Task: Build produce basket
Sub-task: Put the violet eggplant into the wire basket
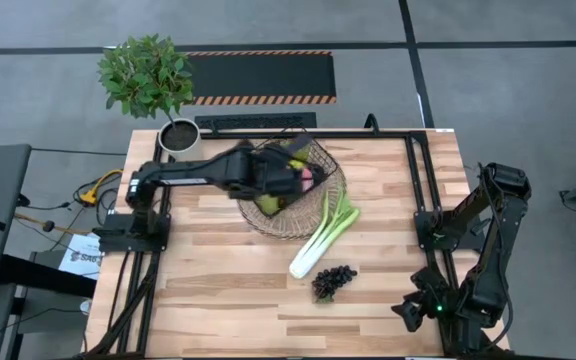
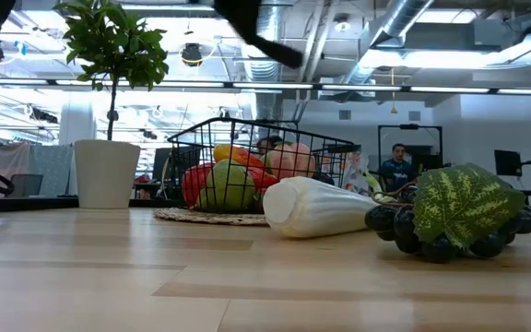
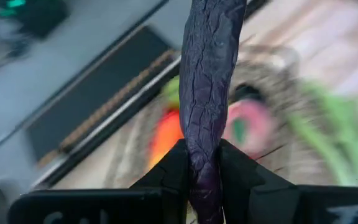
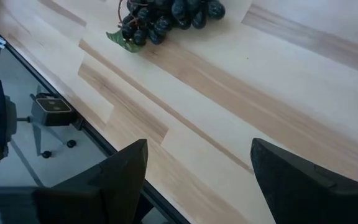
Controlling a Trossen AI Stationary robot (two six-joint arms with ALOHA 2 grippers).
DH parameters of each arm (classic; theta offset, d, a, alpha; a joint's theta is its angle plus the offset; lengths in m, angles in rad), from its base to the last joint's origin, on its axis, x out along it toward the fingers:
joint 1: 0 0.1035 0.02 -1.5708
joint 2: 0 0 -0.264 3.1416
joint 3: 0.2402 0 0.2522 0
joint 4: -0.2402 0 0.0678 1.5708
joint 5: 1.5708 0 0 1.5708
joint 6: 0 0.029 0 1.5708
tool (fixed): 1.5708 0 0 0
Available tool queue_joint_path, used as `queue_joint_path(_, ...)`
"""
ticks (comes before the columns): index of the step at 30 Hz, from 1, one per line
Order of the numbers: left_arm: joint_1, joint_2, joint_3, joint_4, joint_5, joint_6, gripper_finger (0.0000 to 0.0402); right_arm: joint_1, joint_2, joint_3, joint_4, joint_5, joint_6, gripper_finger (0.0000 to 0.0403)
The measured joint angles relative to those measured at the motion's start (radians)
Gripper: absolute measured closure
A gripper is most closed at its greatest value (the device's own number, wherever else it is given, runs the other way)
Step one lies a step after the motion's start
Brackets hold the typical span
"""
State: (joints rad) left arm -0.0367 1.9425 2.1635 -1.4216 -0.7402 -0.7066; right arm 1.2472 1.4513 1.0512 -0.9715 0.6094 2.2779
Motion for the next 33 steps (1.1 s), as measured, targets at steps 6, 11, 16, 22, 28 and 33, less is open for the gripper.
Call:
queue_joint_path(6, -0.049, -0.024, -0.092, -0.108, -0.053, -0.159, 0.0358, 0.0, 0.0, 0.0, -0.023, 0.002, -0.001, 0.0097)
queue_joint_path(11, -0.074, -0.026, -0.294, 0.012, 0.001, -0.192, 0.0358, 0.0, 0.0, 0.0, -0.026, 0.002, -0.001, 0.0097)
queue_joint_path(16, -0.081, -0.026, -0.484, 0.119, 0.025, -0.176, 0.0358, 0.002, 0.0, 0.0, -0.026, 0.001, -0.001, 0.0097)
queue_joint_path(22, -0.066, -0.027, -0.593, 0.215, 0.049, -0.178, 0.0358, 0.002, 0.0, 0.0, -0.027, -0.001, -0.001, 0.0097)
queue_joint_path(28, -0.05, -0.028, -0.591, 0.314, 0.098, -0.052, 0.0332, 0.002, 0.0, 0.0, -0.034, -0.002, -0.006, 0.0097)
queue_joint_path(33, -0.037, -0.028, -0.586, 0.327, 0.152, -0.028, 0.0254, 0.002, 0.0, 0.0, -0.043, -0.002, -0.008, 0.0097)
